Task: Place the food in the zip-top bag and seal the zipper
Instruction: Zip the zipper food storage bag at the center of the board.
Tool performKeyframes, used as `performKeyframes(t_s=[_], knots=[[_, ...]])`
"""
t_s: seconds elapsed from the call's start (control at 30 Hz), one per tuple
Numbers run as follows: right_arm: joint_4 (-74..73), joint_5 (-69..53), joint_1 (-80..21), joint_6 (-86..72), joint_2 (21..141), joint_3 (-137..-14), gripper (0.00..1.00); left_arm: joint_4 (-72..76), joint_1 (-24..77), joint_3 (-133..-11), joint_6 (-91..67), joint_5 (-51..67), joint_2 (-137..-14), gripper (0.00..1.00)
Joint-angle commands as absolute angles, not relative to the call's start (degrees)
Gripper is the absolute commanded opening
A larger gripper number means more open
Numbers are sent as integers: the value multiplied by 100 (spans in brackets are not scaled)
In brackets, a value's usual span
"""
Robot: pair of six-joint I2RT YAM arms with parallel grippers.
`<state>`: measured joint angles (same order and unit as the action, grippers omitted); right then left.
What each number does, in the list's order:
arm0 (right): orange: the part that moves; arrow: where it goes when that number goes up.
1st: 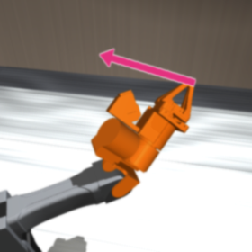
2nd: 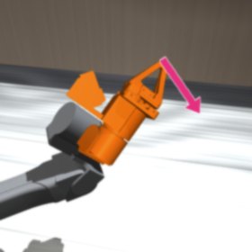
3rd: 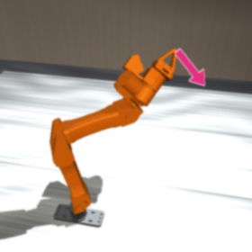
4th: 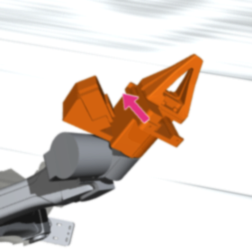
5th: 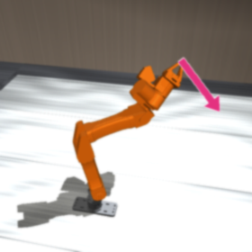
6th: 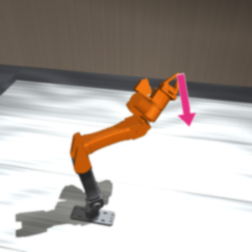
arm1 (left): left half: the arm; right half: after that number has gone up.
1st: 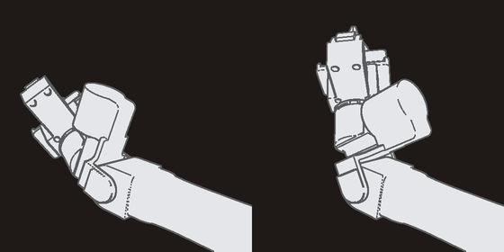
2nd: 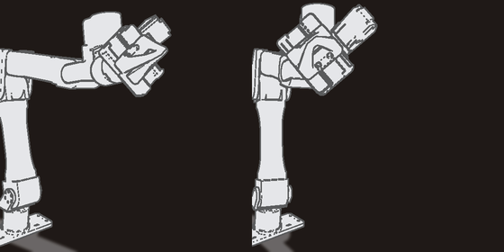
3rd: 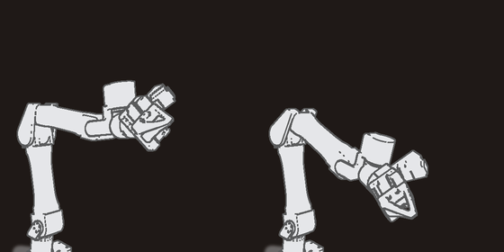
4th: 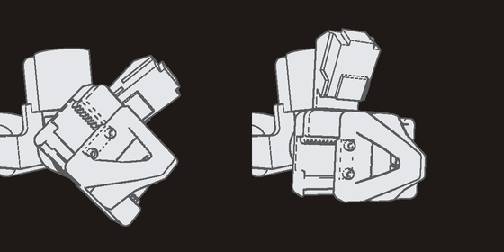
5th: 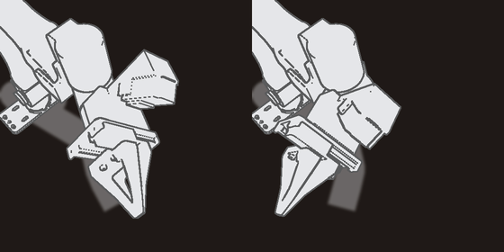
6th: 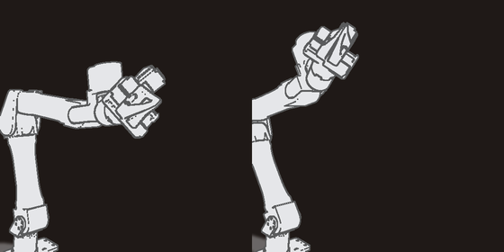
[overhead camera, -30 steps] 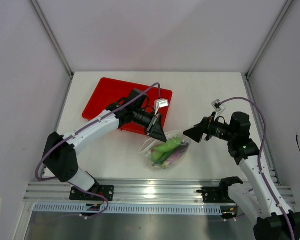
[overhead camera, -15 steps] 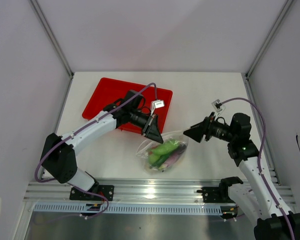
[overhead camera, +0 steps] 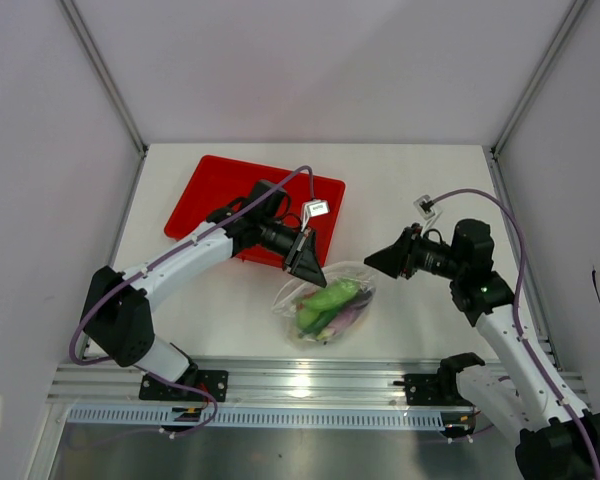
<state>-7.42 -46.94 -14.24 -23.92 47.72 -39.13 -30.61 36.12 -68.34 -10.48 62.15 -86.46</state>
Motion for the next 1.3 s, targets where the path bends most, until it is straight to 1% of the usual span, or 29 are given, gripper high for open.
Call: performKeyframes(t_s=[0.0, 0.03, 0.1, 0.13, 0.2, 0.27, 0.33, 0.37, 0.4, 0.43, 0.47, 0.5, 0.57, 0.67, 0.8, 1.0, 1.13, 1.27], knots=[[-887, -4413, -1520, -2364, 4702, -4122, 36, -2918, 3568, -6908, -940, 6495, -8350, 1], [-966, -4282, -1538, -2373, 4685, -4131, 27, -2927, 3568, -6891, -940, 6486, -8350, 0], [-1089, -4105, -1538, -2391, 4641, -4236, 18, -2944, 3577, -6899, -932, 6451, -8350, 0], [-1255, -3878, -1555, -2399, 4615, -4289, 9, -3005, 3577, -6908, -914, 6390, -8358, 1], [-1449, -3544, -1573, -2452, 4527, -4472, 0, -3076, 3577, -6926, -844, 6320, -8350, 2], [-1765, -3315, -1626, -2522, 4491, -4622, 0, -3164, 3568, -6943, -765, 6206, -8323, 5], [-2029, -3015, -1661, -2715, 4474, -4824, 0, -3173, 3568, -6926, -703, 6161, -8271, 20], [-2117, -2919, -1713, -2803, 4474, -4869, 0, -3112, 3586, -6926, -694, 6152, -8236, 29], [-2170, -2770, -1749, -2908, 4482, -4913, 0, -3059, 3595, -6917, -703, 6144, -8148, 57], [-2249, -2716, -1775, -3109, 4482, -4974, 0, -3006, 3612, -6900, -703, 6100, -8095, 67], [-2285, -2681, -1819, -3216, 4491, -4992, 0, -2962, 3691, -6926, -686, 6030, -8043, 73], [-2346, -2585, -1932, -3304, 4500, -5018, 0, -2945, 3735, -6952, -581, 6003, -7946, 87], [-2478, -2365, -2065, -3524, 4544, -5150, 0, -2918, 3892, -7100, -467, 5881, -7893, 99], [-2628, -2092, -2285, -3770, 4588, -5247, 0, -2909, 4095, -7346, -396, 5547, -7919, 99], [-2715, -1969, -2460, -4060, 4641, -5326, 0, -2691, 4368, -7506, -264, 4583, -8024, 99], [-3040, -1451, -2663, -4596, 4658, -5493, 0, -2320, 4833, -7550, -211, 3799, -8226, 100], [-3173, -1222, -2690, -4842, 4649, -5528, 0, -2233, 5106, -7523, -141, 3455, -8376, 100], [-3208, -1161, -2707, -4983, 4632, -5528, 0, -2145, 5142, -7409, -158, 3463, -8490, 99]])
